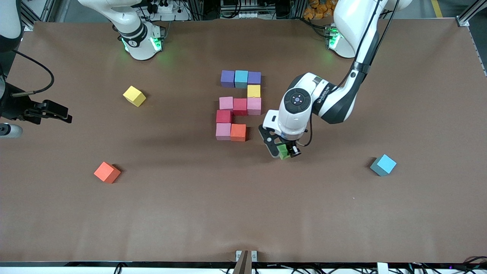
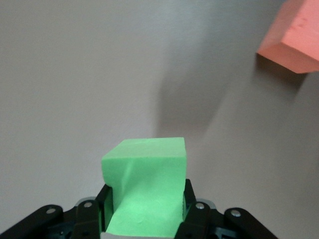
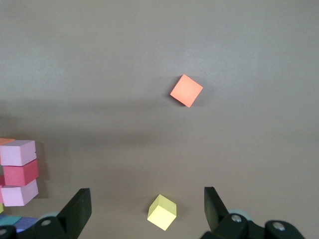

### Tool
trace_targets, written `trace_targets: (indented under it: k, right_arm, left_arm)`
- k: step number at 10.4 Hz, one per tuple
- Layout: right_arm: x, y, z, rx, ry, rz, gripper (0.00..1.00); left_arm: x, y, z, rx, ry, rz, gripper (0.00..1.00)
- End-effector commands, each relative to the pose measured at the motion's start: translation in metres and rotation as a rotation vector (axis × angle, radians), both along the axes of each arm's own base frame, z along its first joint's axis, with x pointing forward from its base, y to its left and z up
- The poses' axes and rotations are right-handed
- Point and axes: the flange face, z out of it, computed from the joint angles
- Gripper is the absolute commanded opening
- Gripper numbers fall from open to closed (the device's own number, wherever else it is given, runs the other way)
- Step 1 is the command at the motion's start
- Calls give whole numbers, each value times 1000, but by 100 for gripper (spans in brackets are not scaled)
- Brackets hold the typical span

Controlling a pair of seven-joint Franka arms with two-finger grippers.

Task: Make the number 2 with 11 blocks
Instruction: 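Lower the green cube beside the orange cube and open the left gripper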

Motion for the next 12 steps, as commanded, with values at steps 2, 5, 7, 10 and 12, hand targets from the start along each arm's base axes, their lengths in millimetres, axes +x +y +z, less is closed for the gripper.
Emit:
trace_targets:
  k: [2,5,7,10,12]
  right_arm:
    - [-3,13,0,-27,8,24,100]
    - [-6,14,-3,-22,41,20,100]
    - [-6,15,-4,-16,43,24,100]
    - [-6,13,-7,-15,49,26,100]
    - [-6,13,-6,-16,47,23,100]
  left_arm:
    - [-12,-16,-20,-13,-37,-230,0]
    - [-27,-33,-30,-27,-41,-267,0]
    - [-36,-48,-38,2,-85,-345,0]
    - [-45,-60,-50,10,-105,-391,0]
    - [-56,-70,-54,10,-99,-403,0]
